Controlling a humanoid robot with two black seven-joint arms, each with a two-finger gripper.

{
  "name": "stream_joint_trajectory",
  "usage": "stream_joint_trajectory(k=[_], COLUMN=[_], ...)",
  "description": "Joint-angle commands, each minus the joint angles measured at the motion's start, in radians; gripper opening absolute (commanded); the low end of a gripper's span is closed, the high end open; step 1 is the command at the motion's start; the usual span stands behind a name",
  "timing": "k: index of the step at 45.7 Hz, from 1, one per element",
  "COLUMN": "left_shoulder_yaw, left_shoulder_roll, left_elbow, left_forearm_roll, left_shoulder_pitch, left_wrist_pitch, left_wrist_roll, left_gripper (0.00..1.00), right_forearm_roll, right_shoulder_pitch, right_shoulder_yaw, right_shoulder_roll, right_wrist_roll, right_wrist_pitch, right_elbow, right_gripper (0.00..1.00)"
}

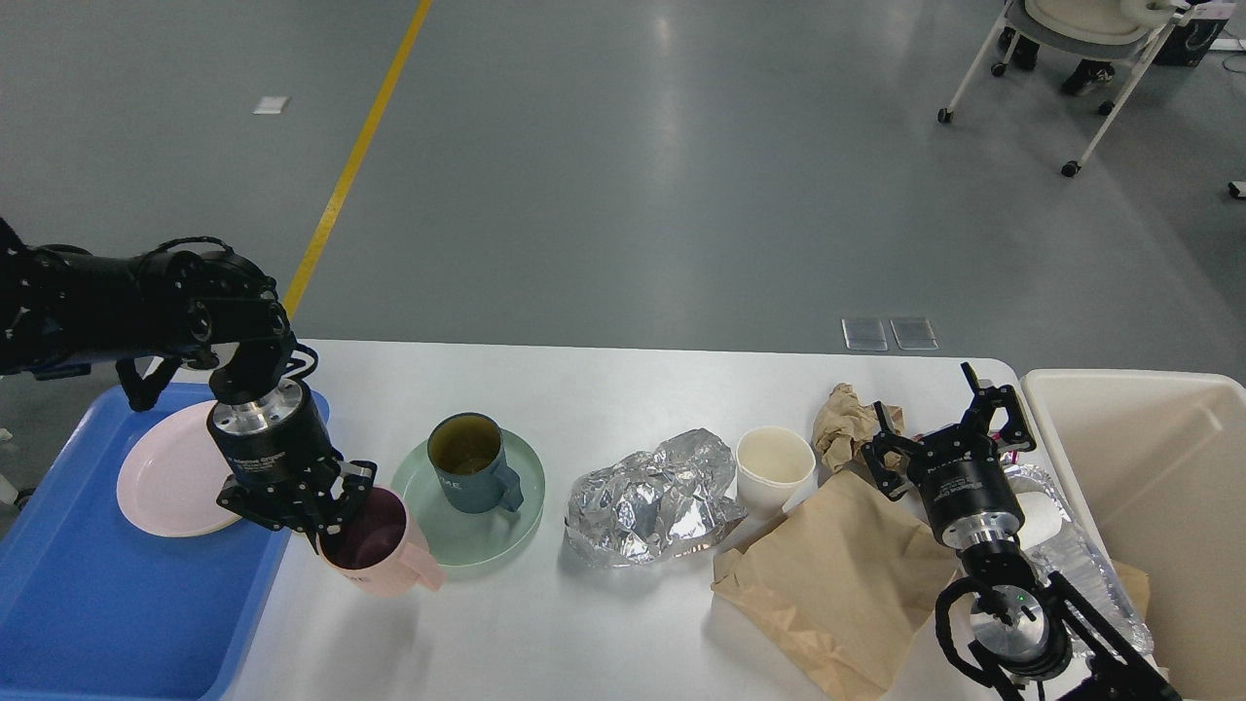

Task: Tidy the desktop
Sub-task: 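Grasp the pink cup and place it in the blue tray corner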

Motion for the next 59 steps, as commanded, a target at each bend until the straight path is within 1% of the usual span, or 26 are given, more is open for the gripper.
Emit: stream_joint_trajectory(k=[1,7,10,14,17,23,31,39,49,53,59], left_shoulder_yaw=[0.011,0.007,-0.003,-0.003,-0.003,0.0,-0.001,0.002,-0.009,-0.03,-0.043], left_shoulder_roll=[0.101,0.238,0.297,0.347,0.359,0.368,0.402,0.414,0.439,0.436,0.43], left_elbow=[-0.003,0.057,0.118,0.202,0.248,0.288,0.397,0.422,0.497,0.511,0.523], left_forearm_roll=[0.012,0.036,0.036,0.036,0.036,0.036,0.036,0.036,0.035,0.035,0.035], left_shoulder_pitch=[-0.006,0.033,0.08,0.134,0.162,0.224,0.315,0.375,0.465,0.481,0.498], left_wrist_pitch=[0.0,0.0,0.0,0.0,0.0,0.0,0.0,0.0,0.0,0.0,0.0], left_wrist_roll=[0.03,0.084,0.095,0.095,0.095,0.095,0.092,0.092,0.084,0.092,0.092], left_gripper=[0.0,0.0,0.0,0.0,0.0,0.0,0.0,0.0,0.0,0.0,0.0], right_forearm_roll=[0.0,0.0,0.0,0.0,0.0,0.0,0.0,0.0,0.0,0.0,-0.002], right_shoulder_pitch=[0.0,0.0,0.0,0.0,0.0,0.0,0.0,0.0,0.0,0.0,0.0], right_shoulder_yaw=[0.0,0.0,0.0,0.0,0.0,0.0,0.0,0.0,0.0,0.0,0.0], right_shoulder_roll=[0.0,0.0,0.0,0.0,0.0,0.0,0.0,0.0,0.0,0.0,0.0], right_wrist_roll=[0.0,0.0,0.0,0.0,0.0,0.0,0.0,0.0,0.0,0.0,0.0], right_wrist_pitch=[-0.002,0.001,0.001,0.001,0.001,0.001,0.001,0.001,0.001,0.001,0.001], right_elbow=[0.0,0.0,0.0,0.0,0.0,0.0,0.0,0.0,0.0,0.0,0.0], right_gripper=[1.0,1.0,1.0,1.0,1.0,1.0,1.0,1.0,1.0,1.0,1.0])
